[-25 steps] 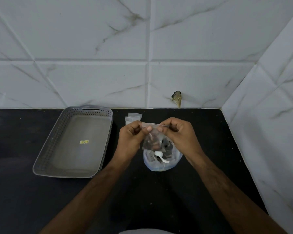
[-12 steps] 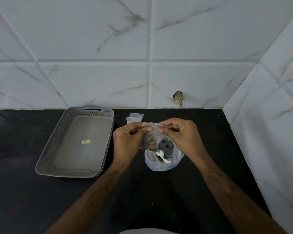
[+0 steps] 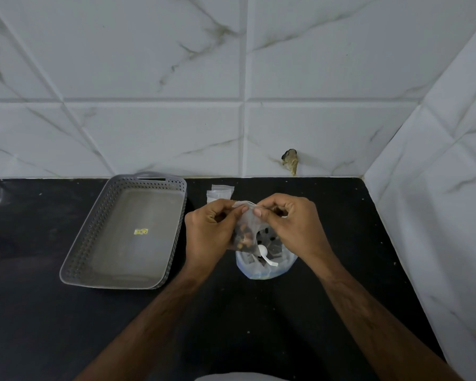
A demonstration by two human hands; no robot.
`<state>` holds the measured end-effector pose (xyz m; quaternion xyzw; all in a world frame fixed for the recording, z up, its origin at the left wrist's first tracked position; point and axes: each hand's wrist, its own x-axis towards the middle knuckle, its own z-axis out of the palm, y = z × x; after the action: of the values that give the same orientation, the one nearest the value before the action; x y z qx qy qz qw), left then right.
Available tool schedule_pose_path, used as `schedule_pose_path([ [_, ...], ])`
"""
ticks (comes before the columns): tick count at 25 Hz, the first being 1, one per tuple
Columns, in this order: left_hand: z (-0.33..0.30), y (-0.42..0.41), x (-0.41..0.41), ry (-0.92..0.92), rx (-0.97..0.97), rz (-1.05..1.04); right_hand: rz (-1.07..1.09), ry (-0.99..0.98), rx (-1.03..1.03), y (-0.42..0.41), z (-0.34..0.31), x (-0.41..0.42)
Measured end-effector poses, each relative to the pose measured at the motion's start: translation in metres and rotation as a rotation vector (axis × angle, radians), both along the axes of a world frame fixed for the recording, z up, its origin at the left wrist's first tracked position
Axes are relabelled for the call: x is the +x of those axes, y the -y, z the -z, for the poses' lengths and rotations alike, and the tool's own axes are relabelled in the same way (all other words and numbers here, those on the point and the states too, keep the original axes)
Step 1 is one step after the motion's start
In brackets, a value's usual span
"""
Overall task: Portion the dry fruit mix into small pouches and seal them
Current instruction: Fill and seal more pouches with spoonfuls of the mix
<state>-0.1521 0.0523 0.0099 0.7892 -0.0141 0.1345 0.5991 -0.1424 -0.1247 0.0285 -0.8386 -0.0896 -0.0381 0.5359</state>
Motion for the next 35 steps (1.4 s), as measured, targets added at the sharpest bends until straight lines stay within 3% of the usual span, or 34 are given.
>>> schedule_pose_path([
  [8,-0.006,0.004,0.007,-0.153,-0.327,0.16,0.048,0.029,0.107,-0.01,-0.005,-0.003],
  [13,-0.014,0.005,0.012,-0.126,-0.382,0.165,0.008,0.027,0.169,-0.008,-0.008,0.0],
  [23,-0.021,-0.027,0.02,-0.041,-0.047,0.113,0.033,0.044,0.026,-0.009,-0.027,0.022],
  [35,-0.012,-0.038,0.021,-0.018,0.027,-0.04,-0.018,-0.075,0.12,-0.023,-0.021,0.037],
])
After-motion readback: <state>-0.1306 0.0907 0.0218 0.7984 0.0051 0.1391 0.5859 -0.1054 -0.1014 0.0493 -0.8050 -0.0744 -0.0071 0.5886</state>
